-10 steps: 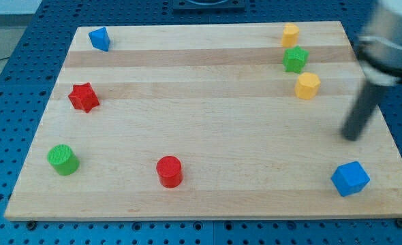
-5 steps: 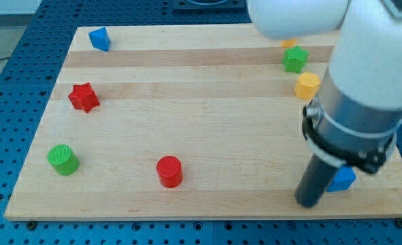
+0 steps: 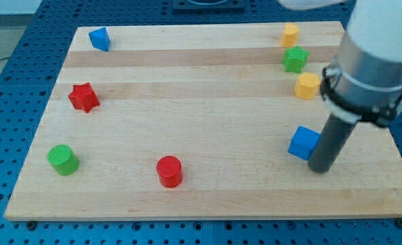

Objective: Place the blue cube to the bottom of the yellow hexagon

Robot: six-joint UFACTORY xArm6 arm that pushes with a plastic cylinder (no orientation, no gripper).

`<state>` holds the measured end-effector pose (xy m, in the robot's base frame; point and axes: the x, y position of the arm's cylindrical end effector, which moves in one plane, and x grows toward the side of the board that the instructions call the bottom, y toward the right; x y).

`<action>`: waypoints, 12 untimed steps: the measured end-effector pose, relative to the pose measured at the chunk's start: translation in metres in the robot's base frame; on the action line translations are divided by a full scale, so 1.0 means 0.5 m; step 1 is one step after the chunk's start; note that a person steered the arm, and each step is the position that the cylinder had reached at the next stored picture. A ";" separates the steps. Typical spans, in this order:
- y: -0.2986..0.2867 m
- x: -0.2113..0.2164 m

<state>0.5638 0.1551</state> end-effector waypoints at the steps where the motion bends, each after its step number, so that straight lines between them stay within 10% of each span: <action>1: -0.086 -0.028; 12: 0.094 -0.143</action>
